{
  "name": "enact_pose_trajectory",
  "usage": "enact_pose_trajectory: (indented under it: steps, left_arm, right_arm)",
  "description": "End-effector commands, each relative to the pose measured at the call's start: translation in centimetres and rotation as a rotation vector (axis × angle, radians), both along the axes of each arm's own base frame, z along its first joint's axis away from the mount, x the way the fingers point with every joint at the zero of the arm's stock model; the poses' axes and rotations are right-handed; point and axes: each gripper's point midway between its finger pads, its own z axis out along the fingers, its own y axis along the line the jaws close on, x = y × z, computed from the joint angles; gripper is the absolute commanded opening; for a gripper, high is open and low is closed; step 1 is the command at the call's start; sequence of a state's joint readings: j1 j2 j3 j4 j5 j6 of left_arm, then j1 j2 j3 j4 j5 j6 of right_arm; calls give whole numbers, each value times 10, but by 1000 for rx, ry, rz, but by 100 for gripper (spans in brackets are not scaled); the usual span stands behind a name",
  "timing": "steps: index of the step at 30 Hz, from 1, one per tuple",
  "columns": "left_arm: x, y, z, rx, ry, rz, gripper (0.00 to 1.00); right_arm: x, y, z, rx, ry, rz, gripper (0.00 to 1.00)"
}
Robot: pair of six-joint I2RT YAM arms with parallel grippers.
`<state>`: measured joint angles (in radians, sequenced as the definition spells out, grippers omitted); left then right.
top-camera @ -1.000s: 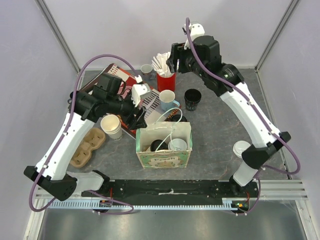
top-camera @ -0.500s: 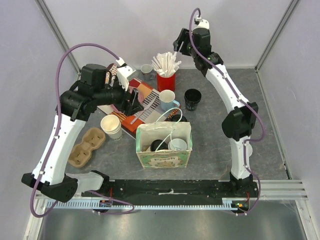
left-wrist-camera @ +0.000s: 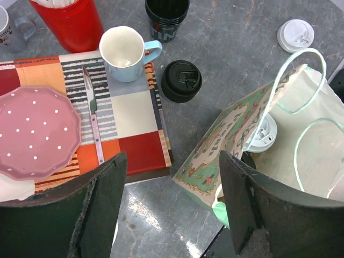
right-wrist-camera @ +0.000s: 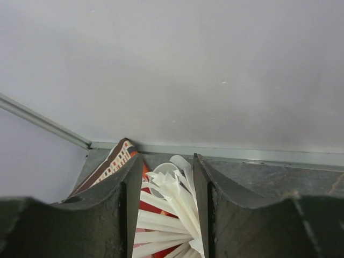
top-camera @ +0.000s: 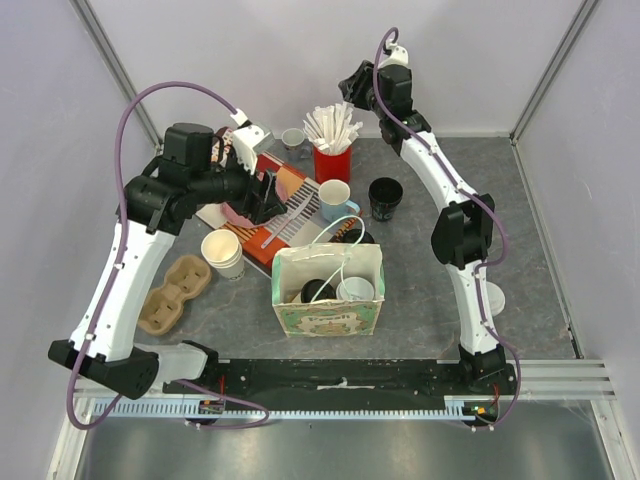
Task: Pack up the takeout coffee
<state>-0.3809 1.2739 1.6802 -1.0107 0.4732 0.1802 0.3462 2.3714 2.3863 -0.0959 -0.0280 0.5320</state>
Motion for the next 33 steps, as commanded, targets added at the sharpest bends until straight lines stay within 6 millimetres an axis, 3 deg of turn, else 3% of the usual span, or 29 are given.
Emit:
enact_pose_trajectory:
  steps: [1,8,11,12,14,15,20,26,27,33]
  left_arm:
    - [12,-5,16,-49,-42,-6,76]
    - [14,-6,20,-61,-58,-19,75]
    - [13,-6,22,-68,-61,-25,75]
    - [13,-6,23,-68,-66,-22,75]
    - [12,-6,25,-65,-76,-26,75]
    - [11,-5,27,-65,-82,-29,75]
    - [10,-4,22,-62,-71,-24,75]
    - [18,-5,26,-84,-59,3,75]
    - [18,-6,26,-86,-54,-1,75]
    - [26,-10,30,-109,-50,4,74]
  right_arm:
    - [-1,4,27,43,-82,13,48]
    - [3,-4,2,-23,-38,-19,54]
    - [8,2,1,-16,-46,2,47]
    - [8,3,3,-12,-51,3,37]
    - [8,3,9,-15,-65,8,27]
    - [5,2,17,-14,-84,11,19]
    - [-6,0,48,-61,-162,33,0]
    - [-31,-11,107,-83,-269,32,0]
    - [-38,-13,128,-80,-317,31,0]
    - [-66,-24,179,-92,-416,28,0]
